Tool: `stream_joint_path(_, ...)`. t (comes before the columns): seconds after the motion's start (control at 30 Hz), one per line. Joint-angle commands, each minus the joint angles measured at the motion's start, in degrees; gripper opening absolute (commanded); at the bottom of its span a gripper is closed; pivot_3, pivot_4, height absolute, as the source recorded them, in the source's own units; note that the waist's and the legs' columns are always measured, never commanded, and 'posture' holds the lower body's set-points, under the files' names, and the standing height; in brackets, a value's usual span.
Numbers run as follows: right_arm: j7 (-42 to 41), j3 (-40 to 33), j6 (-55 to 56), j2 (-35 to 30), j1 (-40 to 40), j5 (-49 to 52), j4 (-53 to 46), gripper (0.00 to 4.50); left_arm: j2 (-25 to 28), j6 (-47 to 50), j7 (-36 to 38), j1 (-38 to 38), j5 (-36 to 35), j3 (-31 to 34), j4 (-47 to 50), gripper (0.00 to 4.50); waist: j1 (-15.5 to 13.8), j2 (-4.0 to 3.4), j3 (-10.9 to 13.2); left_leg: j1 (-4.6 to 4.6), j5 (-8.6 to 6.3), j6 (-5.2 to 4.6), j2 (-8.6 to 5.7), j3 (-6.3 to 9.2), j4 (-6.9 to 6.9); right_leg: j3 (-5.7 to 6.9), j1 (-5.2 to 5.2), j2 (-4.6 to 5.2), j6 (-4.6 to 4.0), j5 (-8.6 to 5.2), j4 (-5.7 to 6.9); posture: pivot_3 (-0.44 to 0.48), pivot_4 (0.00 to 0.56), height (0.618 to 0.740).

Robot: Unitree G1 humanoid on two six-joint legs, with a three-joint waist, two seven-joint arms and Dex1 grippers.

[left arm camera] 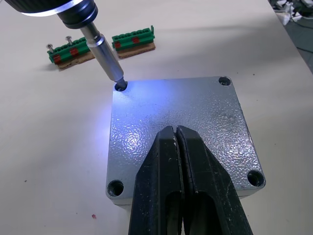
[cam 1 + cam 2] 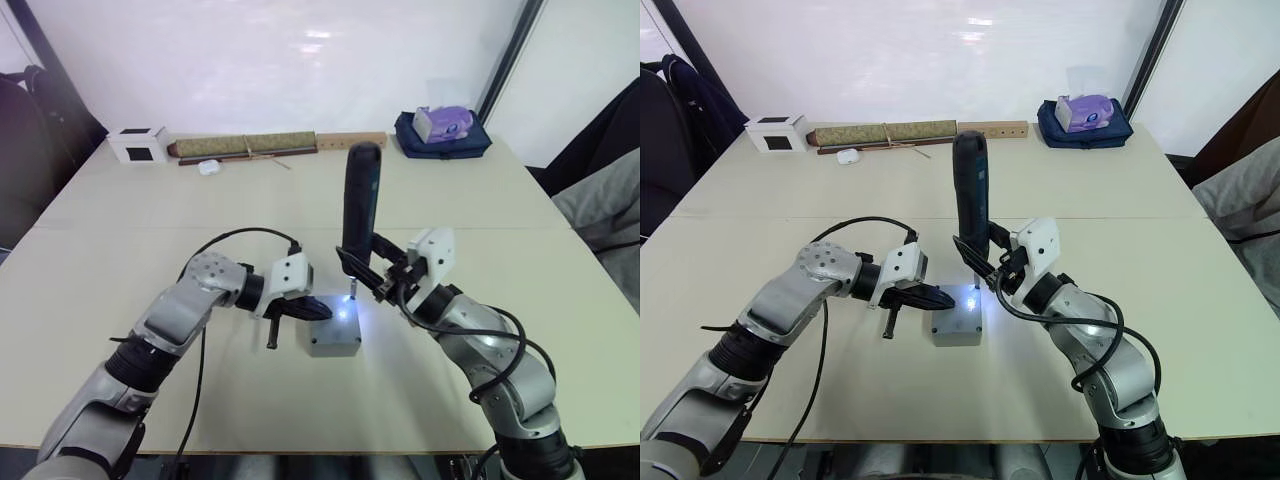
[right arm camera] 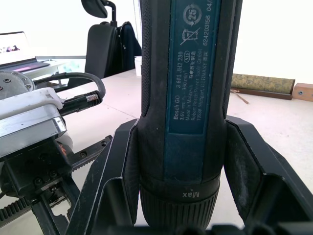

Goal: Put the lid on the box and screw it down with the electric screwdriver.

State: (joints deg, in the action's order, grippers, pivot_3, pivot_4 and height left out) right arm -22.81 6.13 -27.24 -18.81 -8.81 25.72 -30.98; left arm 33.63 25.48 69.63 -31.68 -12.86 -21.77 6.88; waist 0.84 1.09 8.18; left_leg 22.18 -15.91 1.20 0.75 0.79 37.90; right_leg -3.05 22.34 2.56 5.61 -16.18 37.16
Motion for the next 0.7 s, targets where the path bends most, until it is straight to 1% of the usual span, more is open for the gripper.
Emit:
stream_joint_path(0.03, -0.72, 1.99, -2.96, 0.13, 2.15, -0.13, 3.26, 1.82, 0.11, 0.3, -0.07, 0.65, 1.53, -1.67, -0.68, 0.0, 0.0, 0.0, 0.0, 0.0, 0.0, 0.0, 0.0, 0.0, 0.0, 0.0, 0.0, 0.0, 0.0, 0.0, -0.01, 0.0, 0.15, 0.74)
stream_joint_path(0.1, -0.24, -0.27, -3.55, 0.55, 0.04, 1.88, 1.94, 1.82, -0.02, 0.18, -0.12, 0.58, 1.52, -1.62, -0.84, 0.0, -0.01, 0.0, 0.0, 0.0, 0.0, 0.0, 0.01, 0.0, -0.01, 0.0, 0.0, 0.0, 0.0, 0.0, -0.02, 0.0, 0.15, 0.74)
stream_joint_path(0.17, 1.86, -5.25, -7.28, 0.93, -4.13, 7.01, 0.64, 1.82, -0.17, 0.0, -0.11, 0.55, 1.46, -1.55, -1.08, 0.0, 0.01, -0.06, 0.05, 0.01, 0.0, 0.0, 0.02, 0.01, -0.01, 0.0, 0.0, 0.01, 0.0, 0.0, -0.03, 0.0, 0.15, 0.74)
stream_joint_path(0.27, 4.34, -12.71, -13.61, -0.24, -10.1, 17.17, -1.57, 1.82, -0.79, 0.64, 0.17, 0.88, -0.64, -0.2, -0.3, 0.0, -0.09, -0.2, 0.22, 0.12, 0.0, 0.0, 0.03, -0.01, -0.01, -0.01, 0.11, 0.05, 0.0, 0.0, -0.04, 0.0, 0.15, 0.74)
stream_joint_path(0.33, 8.01, -18.8, -18.01, -2.28, -15.66, 26.41, -2.31, 1.82, -1.63, 1.76, -0.66, 0.94, -2.5, 1.61, 0.35, 0.0, -0.13, -0.42, 0.68, 0.26, 0.0, 0.0, 0.0, 0.0, -0.01, -0.01, 0.23, 0.11, 0.01, 0.01, -0.03, 0.0, 0.15, 0.74)
stream_joint_path(0.4, 12.74, -23.73, -22.85, -5.73, -21.14, 35.07, -1.7, 1.82, -2.15, 3.12, -1.55, 0.86, -4.01, 3.39, 0.38, 0.0, -0.1, -0.61, 1.15, 0.4, 0.0, 0.0, -0.02, -0.03, 0.01, -0.03, 0.37, 0.17, 0.13, 0.09, 0.0, 0.0, 0.15, 0.74)
stream_joint_path(0.43, 16.12, -25.45, -25.48, -7.55, -22.9, 40.95, -0.48, 1.82, -2.29, 3.7, -2.01, 0.95, -4.46, 4.07, 0.44, 0.0, -0.1, -0.6, 1.17, 0.54, 0.0, 0.0, -0.04, -0.03, 0.03, -0.03, 0.5, 0.19, 0.19, 0.12, 0.01, 0.0, 0.15, 0.74)
stream_joint_path(0.47, 19.65, -26.06, -28.41, -11.29, -23.9, 51.55, 2.63, 1.82, -2.45, 3.8, -2.58, 0.97, -4.64, 4.66, 0.35, 0.0, -0.07, -0.6, 1.18, 0.7, 0.0, 0.0, -0.04, 0.0, 0.03, -0.01, 0.67, 0.18, 0.21, 0.13, 0.05, 0.0, 0.15, 0.74)
stream_joint_path(0.53, 24.43, -27.83, -31.36, -17.12, -27.18, 62.54, 7.24, 1.82, -3.23, 5.57, -3.98, 0.15, -6.23, 6.56, -0.19, 0.0, 0.0, -0.6, 1.21, 0.98, 0.0, 0.0, -0.01, 0.12, 0.01, 0.08, 0.91, 0.17, 0.2, 0.13, 0.05, 0.0, 0.15, 0.74)
stream_joint_path(0.6, 28.76, -29.94, -31.89, -23.04, -29.6, 67.15, 12.21, 1.82, -4.25, 9.09, -5.07, -1.72, -9.49, 9.46, -0.16, 0.0, 0.03, -0.63, 1.33, 1.16, 0.01, 0.0, 0.02, 0.2, 0.03, 0.14, 1.05, 0.13, 0.19, 0.13, 0.04, 0.0, 0.15, 0.74)
stream_joint_path(0.67, 29.79, -31.73, -33.07, -28.91, -29.42, 66.57, 15.93, 1.82, -4.42, 11.06, -5.23, -3.18, -11.74, 11.49, 0.79, 0.0, -0.14, -0.61, 1.58, 1.24, 0.01, -0.01, 0.0, 0.21, 0.09, 0.16, 1.11, 0.13, 0.19, 0.13, 0.07, 0.0, 0.15, 0.74)
stream_joint_path(0.7, 29.87, -33.1, -32.99, -30.7, -28.86, 67.33, 18.18, 1.82, -4.02, 11.46, -5.26, -3.75, -12.23, 12.15, 1.43, 0.0, -0.19, -0.57, 1.62, 1.28, 0.01, -0.01, -0.04, 0.22, 0.11, 0.18, 1.12, 0.15, 0.19, 0.13, 0.06, 0.0, 0.15, 0.74)
